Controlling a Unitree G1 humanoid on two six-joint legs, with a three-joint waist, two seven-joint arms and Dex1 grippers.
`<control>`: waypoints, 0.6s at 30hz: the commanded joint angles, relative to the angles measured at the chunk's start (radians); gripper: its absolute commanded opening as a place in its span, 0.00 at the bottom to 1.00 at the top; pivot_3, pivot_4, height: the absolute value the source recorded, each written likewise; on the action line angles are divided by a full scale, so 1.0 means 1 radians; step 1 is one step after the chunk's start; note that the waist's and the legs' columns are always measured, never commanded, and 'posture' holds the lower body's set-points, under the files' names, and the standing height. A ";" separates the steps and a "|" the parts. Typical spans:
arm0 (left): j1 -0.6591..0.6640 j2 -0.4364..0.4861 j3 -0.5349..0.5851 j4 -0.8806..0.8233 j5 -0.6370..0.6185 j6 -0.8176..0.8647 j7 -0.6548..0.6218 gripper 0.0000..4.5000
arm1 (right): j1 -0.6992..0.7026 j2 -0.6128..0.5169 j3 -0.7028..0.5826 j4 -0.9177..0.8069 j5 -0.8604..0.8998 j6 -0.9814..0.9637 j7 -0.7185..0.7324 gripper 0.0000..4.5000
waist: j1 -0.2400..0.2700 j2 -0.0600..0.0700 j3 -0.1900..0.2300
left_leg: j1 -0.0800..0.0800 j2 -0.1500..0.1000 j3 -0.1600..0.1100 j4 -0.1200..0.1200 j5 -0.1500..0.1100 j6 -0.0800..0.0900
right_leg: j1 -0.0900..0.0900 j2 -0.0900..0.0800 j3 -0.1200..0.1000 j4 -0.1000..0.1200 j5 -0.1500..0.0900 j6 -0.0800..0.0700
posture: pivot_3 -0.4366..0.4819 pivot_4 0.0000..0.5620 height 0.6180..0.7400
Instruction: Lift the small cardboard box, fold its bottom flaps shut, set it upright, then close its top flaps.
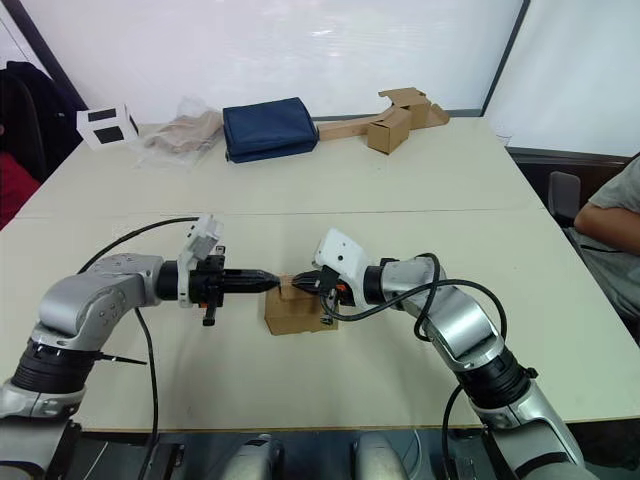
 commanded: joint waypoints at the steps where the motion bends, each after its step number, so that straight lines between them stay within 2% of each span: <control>1: -0.027 -0.020 0.011 0.022 0.004 -0.022 0.017 0.01 | 0.001 -0.003 0.004 -0.032 -0.013 -0.015 -0.009 0.00 | 0.000 0.000 0.000 | 0.000 0.000 0.000 0.000 0.000 0.000 | 0.000 0.000 0.000 0.000 0.000 0.000 | 0.48 0.27 1.00; 5: -0.027 -0.028 -0.044 0.061 0.092 -0.090 0.031 0.01 | 0.011 -0.005 0.004 -0.040 -0.017 -0.013 -0.011 0.00 | -0.001 0.000 0.000 | 0.000 0.000 0.000 0.000 0.000 0.000 | -0.001 0.000 0.000 0.000 0.000 0.000 | 0.48 0.27 1.00; 10: -0.028 -0.048 -0.078 0.091 0.132 -0.127 0.030 0.01 | 0.017 -0.008 -0.007 -0.056 -0.007 -0.007 -0.015 0.00 | 0.000 0.000 0.000 | 0.000 0.000 0.000 0.000 0.000 0.000 | -0.001 0.000 0.000 0.000 0.000 0.000 | 0.48 0.27 1.00; 14: -0.025 -0.058 -0.082 0.097 0.141 -0.130 0.028 0.01 | 0.023 -0.006 -0.050 -0.087 0.033 0.002 -0.012 0.00 | 0.000 0.000 0.000 | 0.000 0.000 0.000 0.000 0.000 0.000 | -0.001 0.000 0.000 0.000 0.000 0.000 | 0.48 0.27 1.00; 18: -0.036 -0.080 -0.052 0.097 0.111 -0.099 0.046 0.01 | 0.045 -0.058 -0.068 -0.139 0.078 0.040 0.029 0.00 | 0.003 0.000 0.000 | 0.000 0.000 0.000 0.000 0.000 0.000 | 0.000 0.000 0.000 0.000 0.000 0.000 | 0.48 0.27 1.00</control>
